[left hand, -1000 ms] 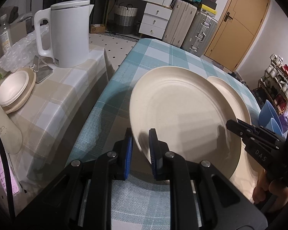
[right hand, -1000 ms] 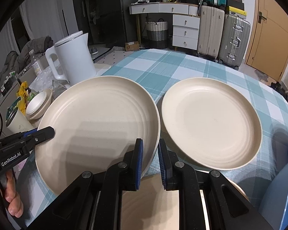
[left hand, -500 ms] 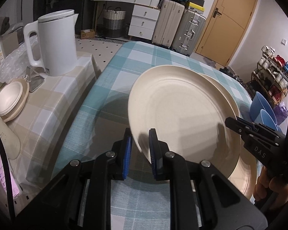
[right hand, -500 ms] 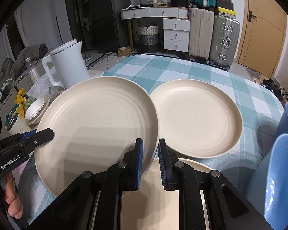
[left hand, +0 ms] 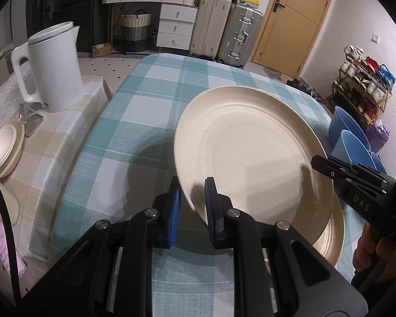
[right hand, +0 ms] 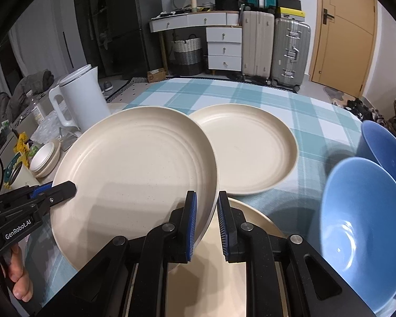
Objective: Organize plates and bowls
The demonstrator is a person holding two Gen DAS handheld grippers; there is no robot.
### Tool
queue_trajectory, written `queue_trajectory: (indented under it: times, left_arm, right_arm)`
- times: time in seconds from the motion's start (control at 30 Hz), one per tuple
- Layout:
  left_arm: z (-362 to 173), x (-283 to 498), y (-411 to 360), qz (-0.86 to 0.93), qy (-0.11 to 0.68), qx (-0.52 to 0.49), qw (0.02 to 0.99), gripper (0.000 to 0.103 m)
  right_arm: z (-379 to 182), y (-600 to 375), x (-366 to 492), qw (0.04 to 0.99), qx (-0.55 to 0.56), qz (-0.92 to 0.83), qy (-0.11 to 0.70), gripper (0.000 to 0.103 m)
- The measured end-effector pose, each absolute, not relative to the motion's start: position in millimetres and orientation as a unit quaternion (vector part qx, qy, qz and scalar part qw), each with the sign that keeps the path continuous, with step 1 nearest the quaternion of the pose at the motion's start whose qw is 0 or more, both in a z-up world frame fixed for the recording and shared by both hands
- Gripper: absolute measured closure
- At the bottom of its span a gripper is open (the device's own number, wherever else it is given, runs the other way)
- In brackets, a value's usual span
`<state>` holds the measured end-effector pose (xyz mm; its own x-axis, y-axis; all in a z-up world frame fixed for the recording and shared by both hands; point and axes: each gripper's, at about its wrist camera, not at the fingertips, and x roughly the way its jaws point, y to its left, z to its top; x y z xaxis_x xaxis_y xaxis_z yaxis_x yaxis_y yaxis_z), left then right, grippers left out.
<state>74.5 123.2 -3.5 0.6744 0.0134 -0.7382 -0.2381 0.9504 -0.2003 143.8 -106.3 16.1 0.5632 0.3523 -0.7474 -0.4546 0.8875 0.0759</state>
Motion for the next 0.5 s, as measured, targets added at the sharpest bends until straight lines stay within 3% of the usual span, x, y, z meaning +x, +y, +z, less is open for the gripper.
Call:
queue_trajectory:
  times: [0.5]
  left_arm:
    - [0, 77, 94, 0.036, 0.409, -0.11, 0.905, 0.089]
  right_arm:
    - [15, -139, 121, 0.888, -0.045, 0.198, 0.413, 0.086]
